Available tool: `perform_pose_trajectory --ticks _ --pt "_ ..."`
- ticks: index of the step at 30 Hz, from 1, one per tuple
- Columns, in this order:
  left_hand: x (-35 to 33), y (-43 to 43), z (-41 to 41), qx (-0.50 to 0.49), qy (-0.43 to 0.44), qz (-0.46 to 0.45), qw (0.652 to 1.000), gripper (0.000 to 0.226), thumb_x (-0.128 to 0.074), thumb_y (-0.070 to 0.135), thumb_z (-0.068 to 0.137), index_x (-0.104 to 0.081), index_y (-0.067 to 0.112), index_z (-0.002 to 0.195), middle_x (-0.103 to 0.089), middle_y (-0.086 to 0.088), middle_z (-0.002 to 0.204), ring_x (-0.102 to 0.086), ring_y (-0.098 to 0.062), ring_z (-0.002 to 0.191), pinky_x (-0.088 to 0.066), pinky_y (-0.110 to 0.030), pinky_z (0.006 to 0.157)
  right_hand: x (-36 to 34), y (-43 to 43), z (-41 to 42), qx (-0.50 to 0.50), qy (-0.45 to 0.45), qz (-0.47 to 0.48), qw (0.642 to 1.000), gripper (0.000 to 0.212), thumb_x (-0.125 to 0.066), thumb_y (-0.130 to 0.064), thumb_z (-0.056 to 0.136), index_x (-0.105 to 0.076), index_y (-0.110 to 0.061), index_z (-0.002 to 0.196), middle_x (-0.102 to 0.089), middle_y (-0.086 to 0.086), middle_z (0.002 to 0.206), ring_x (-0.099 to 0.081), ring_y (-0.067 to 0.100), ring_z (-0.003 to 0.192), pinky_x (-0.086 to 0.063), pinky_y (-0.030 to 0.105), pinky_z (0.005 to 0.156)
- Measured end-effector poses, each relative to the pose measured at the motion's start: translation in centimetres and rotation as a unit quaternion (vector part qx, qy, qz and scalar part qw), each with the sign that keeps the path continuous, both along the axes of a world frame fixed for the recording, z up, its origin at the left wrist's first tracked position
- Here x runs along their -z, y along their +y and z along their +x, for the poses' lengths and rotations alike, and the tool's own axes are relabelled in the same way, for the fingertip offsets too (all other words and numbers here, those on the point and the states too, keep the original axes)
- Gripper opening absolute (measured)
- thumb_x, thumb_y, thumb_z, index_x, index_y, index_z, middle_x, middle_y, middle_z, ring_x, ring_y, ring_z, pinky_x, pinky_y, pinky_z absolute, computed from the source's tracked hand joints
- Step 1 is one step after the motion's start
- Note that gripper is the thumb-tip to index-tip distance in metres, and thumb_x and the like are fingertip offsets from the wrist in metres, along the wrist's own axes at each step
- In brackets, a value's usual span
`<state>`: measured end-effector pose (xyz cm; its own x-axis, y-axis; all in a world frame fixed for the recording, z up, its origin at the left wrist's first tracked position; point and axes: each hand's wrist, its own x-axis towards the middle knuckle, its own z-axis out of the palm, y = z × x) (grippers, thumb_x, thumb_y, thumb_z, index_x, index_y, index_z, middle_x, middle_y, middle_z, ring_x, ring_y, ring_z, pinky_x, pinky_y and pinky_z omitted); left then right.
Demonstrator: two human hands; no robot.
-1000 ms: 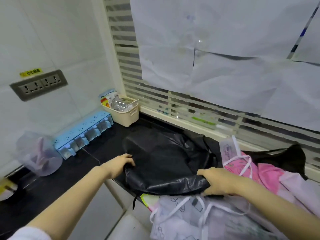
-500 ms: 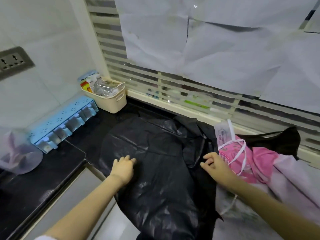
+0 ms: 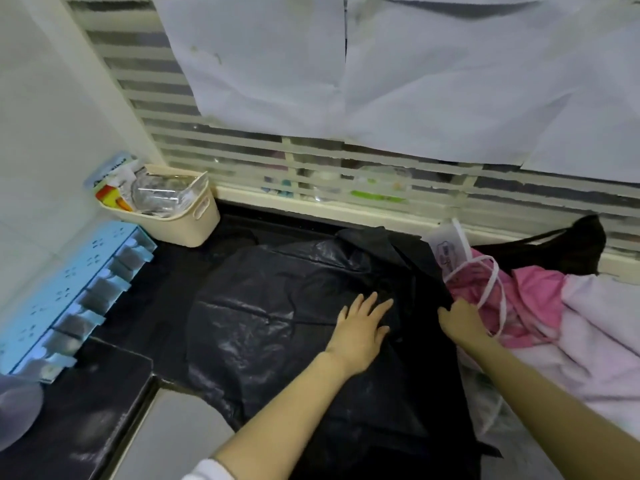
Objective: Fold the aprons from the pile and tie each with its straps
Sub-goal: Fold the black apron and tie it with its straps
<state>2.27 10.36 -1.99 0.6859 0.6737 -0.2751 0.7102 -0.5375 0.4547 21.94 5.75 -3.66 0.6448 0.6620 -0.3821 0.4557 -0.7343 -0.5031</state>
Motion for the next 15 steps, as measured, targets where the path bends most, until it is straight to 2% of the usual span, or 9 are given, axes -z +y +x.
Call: perform_pose_trajectory --ticks 3,9,13,15 --pt "1.0 -0.7 1.1 0.030 0.043 -0.033 0.998 0.061 -0.037 0.036 0.100 -0.004 0.028 0.151 -0.002 -0.001 0.159 0.002 -0.023 0.146 -0.003 -0.043 0.118 -1.6 -0.7 -0.2 -0.010 -0.024 0.008 1.000 0.024 -0.044 0.004 0.090 -0.052 0.016 0.109 -0.055 0.035 0.113 -0.052 0.045 0.107 -0.039 0.037 0.084" --pt "2.9 -1.4 1.9 0.036 0.107 -0.050 0.992 0.070 -0.040 0.033 0.100 0.008 0.024 0.151 0.006 -0.005 0.159 0.004 -0.026 0.146 -0.005 -0.044 0.119 -5.5 -1.3 2.9 -0.013 -0.110 0.131 0.985 0.021 -0.040 0.005 0.091 -0.053 0.007 0.107 -0.060 0.029 0.100 -0.055 0.038 0.088 -0.036 0.036 0.073" --pt "3.2 -1.5 2.4 0.017 0.131 -0.050 0.990 0.065 -0.031 0.040 0.101 0.005 0.020 0.151 0.004 -0.006 0.159 0.001 -0.027 0.146 -0.003 -0.039 0.118 -8.7 -2.3 6.9 -0.025 -0.143 0.131 0.981 0.024 -0.040 -0.006 0.097 -0.051 0.000 0.117 -0.062 0.025 0.099 -0.057 0.038 0.090 -0.045 0.041 0.080" --pt "3.4 -1.6 2.7 0.017 0.149 -0.054 0.987 0.062 -0.028 0.040 0.102 0.004 0.019 0.151 0.006 -0.005 0.159 0.000 -0.027 0.146 -0.003 -0.037 0.118 -8.8 -3.4 9.1 -0.018 -0.147 0.128 0.981 0.025 -0.040 -0.007 0.098 -0.050 0.001 0.120 -0.062 0.027 0.099 -0.056 0.037 0.090 -0.044 0.038 0.079"
